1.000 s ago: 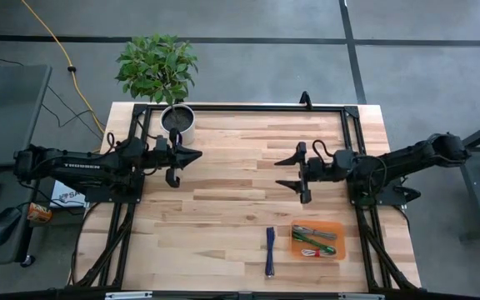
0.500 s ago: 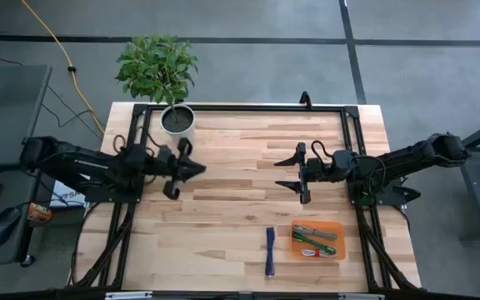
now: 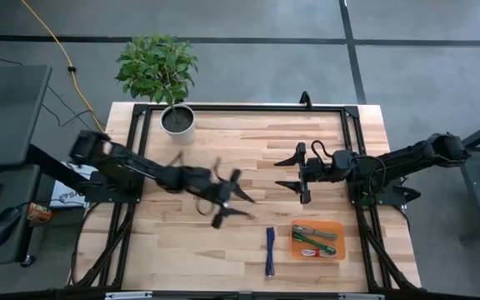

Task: Pick and place USB-C Cables
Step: Put the blue charger cable into the orange bin

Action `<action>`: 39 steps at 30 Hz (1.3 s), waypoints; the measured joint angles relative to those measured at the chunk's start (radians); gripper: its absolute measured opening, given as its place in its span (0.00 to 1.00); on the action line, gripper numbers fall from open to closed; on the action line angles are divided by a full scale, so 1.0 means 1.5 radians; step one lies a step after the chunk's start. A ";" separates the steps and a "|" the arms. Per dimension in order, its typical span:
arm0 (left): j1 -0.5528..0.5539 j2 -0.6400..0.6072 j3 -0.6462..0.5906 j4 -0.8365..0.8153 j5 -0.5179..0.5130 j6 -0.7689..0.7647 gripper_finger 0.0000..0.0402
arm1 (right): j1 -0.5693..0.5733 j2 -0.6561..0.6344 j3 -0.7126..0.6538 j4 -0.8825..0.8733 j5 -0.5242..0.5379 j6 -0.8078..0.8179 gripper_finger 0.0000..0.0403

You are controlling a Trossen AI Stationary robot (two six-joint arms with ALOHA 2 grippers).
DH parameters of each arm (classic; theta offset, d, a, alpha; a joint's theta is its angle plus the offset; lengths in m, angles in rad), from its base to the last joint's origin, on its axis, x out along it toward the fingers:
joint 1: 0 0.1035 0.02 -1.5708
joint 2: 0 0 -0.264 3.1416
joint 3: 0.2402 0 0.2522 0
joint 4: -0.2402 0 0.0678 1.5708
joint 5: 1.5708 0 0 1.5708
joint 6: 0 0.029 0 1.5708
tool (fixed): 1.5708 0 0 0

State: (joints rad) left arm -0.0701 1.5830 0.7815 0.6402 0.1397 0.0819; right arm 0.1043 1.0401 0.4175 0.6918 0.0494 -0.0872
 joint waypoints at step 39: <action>-0.090 0.472 0.434 -0.311 0.028 0.297 0.53 | 0.000 0.000 0.000 -0.005 0.000 0.001 0.62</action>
State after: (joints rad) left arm -0.2052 2.2916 1.4319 0.1731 0.1812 0.5270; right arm 0.1043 1.0405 0.4179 0.6838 0.0494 -0.0864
